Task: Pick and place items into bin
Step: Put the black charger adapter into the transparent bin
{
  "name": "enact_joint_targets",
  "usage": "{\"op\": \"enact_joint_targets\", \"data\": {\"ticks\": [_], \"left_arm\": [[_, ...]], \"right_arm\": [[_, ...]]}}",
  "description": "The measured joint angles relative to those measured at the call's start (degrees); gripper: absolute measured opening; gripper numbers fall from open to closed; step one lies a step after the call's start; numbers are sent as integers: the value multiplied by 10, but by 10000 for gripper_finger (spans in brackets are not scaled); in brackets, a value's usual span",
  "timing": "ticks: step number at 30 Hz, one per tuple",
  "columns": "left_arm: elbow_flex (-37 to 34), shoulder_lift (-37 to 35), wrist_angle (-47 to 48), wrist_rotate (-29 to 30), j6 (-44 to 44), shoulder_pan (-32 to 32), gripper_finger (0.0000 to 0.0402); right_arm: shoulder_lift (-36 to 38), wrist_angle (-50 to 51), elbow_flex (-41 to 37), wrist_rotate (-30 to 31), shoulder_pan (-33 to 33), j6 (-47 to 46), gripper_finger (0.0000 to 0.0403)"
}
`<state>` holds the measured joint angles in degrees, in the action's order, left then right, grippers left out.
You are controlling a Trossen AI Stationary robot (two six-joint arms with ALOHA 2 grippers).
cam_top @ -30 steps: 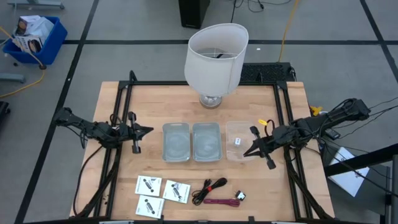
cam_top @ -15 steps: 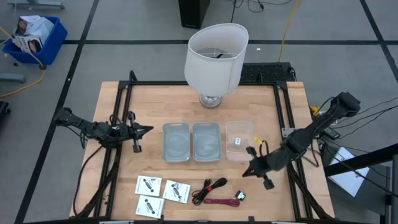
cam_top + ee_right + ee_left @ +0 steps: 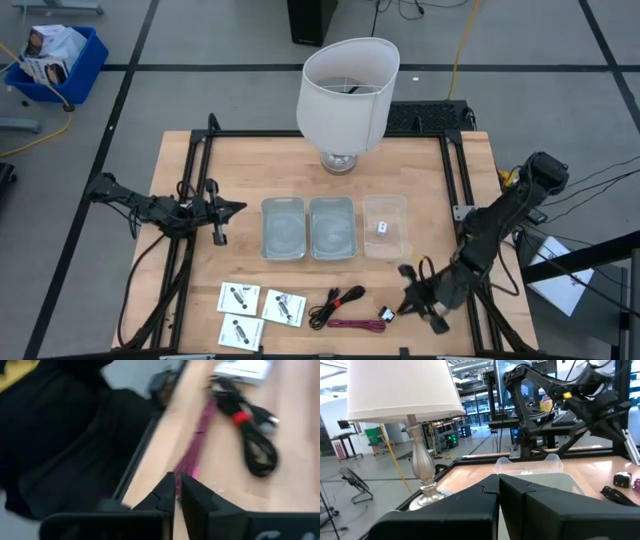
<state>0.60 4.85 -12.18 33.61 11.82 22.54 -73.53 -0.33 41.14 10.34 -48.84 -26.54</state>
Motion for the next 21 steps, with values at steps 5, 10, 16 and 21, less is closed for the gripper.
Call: {"op": "enact_joint_targets", "data": {"ticks": [5, 10, 16, 21], "left_arm": [[0, 0, 2, 0, -4, 0, 8], [0, 0, 4, 0, -4, 0, 8], [0, 0, 5, 0, -1, 0, 8], [0, 0, 5, 0, -1, 0, 8]], "right_arm": [[-45, -32, 6, 2, 1, 68, 86], [-73, -37, 6, -14, 21, 91, 170], [-94, -36, 6, -31, 28, 157, 250], [-103, -38, 5, -42, 31, 200, 264]]}}
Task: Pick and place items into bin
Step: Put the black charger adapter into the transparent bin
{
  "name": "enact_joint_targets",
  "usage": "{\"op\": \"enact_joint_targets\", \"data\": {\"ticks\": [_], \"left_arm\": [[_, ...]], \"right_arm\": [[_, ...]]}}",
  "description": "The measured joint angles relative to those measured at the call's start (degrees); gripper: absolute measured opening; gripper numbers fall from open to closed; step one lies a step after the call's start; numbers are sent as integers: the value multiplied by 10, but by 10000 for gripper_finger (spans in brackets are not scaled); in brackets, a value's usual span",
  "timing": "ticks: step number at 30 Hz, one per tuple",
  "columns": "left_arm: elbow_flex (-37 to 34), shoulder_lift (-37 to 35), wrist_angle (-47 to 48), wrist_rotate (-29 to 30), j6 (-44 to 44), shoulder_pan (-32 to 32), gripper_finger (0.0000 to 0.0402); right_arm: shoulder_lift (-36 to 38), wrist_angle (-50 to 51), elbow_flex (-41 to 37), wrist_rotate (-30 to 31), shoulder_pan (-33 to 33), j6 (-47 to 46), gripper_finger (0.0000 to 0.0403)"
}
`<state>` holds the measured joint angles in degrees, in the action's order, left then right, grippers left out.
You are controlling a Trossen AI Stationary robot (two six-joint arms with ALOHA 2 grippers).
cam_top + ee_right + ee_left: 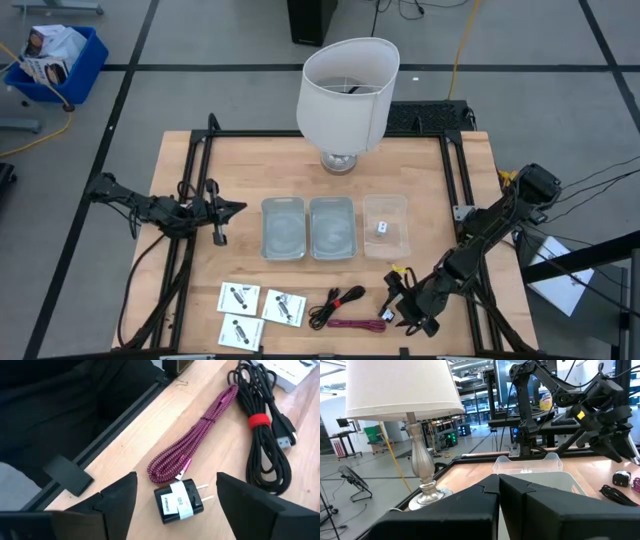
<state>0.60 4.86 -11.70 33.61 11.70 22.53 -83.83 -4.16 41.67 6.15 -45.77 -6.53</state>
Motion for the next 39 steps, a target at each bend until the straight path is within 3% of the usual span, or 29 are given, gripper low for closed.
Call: {"op": "enact_joint_targets", "data": {"ticks": [20, 29, 34, 39], "left_arm": [[0, 0, 12, 0, -2, 0, 8], [0, 0, 12, 0, -2, 0, 8], [0, 0, 12, 0, -2, 0, 8], [0, 0, 12, 0, -2, 0, 8]], "right_arm": [[-83, -14, 0, -8, 14, 86, 251], [-117, -21, 0, -35, 26, 73, 247], [-105, -46, -1, -30, 27, 73, 217], [-103, -64, 0, -30, 27, 72, 160]]}}
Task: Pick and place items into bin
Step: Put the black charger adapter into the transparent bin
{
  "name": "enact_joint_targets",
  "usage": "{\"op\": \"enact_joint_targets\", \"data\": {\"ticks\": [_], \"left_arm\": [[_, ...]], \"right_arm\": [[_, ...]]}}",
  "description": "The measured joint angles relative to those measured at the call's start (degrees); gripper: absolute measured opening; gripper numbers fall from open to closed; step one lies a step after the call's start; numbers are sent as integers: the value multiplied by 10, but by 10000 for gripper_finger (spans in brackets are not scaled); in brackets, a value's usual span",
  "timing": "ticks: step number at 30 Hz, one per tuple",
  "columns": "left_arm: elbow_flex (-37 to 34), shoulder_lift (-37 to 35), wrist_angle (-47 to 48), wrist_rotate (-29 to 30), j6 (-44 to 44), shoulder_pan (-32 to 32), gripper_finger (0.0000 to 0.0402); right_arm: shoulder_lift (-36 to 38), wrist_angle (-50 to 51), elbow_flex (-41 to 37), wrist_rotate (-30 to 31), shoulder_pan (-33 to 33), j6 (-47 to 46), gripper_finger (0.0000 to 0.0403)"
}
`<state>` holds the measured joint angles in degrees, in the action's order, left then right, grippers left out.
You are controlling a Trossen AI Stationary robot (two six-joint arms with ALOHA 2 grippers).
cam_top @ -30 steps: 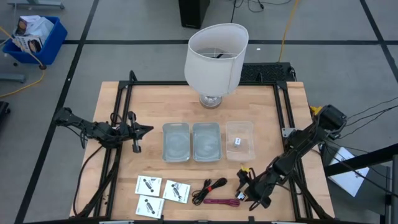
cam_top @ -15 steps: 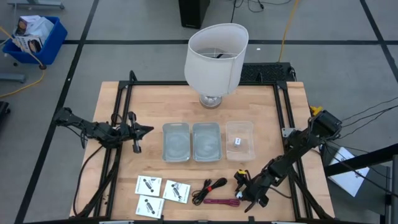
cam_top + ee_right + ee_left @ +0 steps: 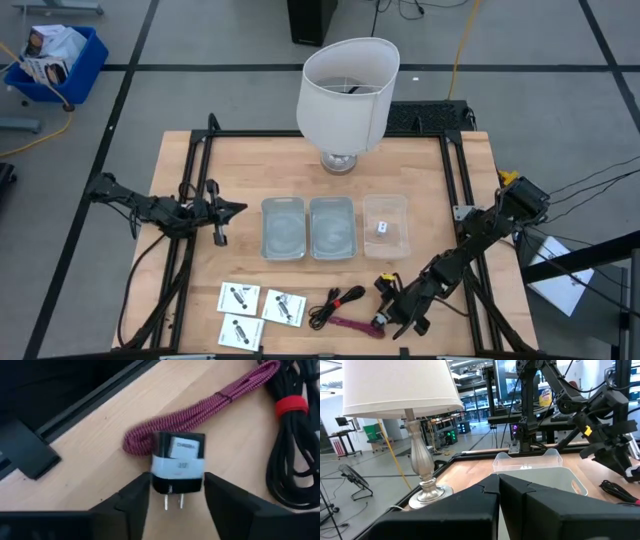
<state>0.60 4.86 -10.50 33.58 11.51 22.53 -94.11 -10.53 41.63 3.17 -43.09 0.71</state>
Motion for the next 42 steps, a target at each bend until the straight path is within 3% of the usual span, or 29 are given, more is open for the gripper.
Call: {"op": "enact_joint_targets", "data": {"ticks": [5, 9, 18, 24, 30, 38, 42], "left_arm": [[0, 0, 0, 0, 0, 0, 8], [0, 0, 0, 0, 0, 0, 8], [0, 0, 0, 0, 0, 0, 8], [0, 0, 0, 0, 0, 0, 8], [0, 0, 0, 0, 0, 0, 8], [0, 0, 0, 0, -1, 0, 8], [0, 0, 3, 0, -1, 0, 8]], "right_arm": [[0, 3, 0, 19, 0, -8, 93], [0, 14, 0, 28, 0, -15, 63], [0, 80, 0, 44, 0, -44, 29], [33, 103, 0, 60, -1, -44, 29], [106, 84, 0, 58, -1, 29, 88], [117, 31, 0, 11, 29, 86, 250], [103, 3, 0, 10, 31, 128, 298]]}}
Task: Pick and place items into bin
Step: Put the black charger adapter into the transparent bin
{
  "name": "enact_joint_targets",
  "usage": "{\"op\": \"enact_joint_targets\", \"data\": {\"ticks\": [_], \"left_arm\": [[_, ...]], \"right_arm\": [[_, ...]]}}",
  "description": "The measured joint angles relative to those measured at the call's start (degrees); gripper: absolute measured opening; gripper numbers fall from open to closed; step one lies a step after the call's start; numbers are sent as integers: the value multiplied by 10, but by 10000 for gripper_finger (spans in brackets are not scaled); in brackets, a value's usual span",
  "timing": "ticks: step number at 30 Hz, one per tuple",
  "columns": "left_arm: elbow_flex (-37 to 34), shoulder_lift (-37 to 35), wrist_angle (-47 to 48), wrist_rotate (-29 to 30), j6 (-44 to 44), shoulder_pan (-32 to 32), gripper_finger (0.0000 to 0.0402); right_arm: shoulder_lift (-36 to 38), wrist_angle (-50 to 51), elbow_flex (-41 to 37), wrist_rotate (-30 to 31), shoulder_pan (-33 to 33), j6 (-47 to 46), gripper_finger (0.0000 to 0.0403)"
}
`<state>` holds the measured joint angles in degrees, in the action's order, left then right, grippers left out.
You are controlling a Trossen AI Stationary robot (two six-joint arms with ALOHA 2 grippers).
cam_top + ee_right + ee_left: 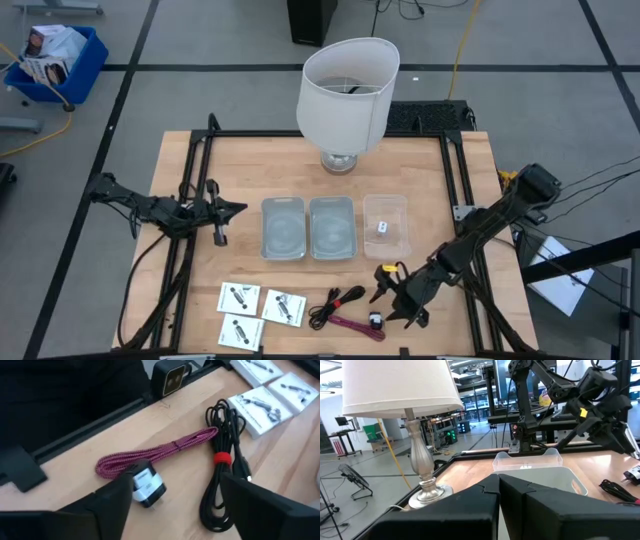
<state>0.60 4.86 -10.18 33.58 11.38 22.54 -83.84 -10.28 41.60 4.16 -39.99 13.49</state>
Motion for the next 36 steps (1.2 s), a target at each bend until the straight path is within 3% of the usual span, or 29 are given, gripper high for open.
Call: {"op": "enact_joint_targets", "data": {"ticks": [5, 12, 22, 31, 36], "left_arm": [[0, 0, 17, 0, -2, 0, 8], [0, 0, 21, 0, 1, 0, 8], [0, 0, 23, 0, -15, 0, 8], [0, 0, 23, 0, -14, 0, 8], [0, 0, 23, 0, -12, 0, 8]], "right_arm": [[-19, -54, 0, -38, 6, 28, 301], [-52, -80, 0, -116, 14, -4, 278], [-125, -154, 6, -119, 14, 33, 282], [-193, -121, 38, -139, 25, 42, 276], [-191, -104, 39, -134, 42, 40, 263]]}}
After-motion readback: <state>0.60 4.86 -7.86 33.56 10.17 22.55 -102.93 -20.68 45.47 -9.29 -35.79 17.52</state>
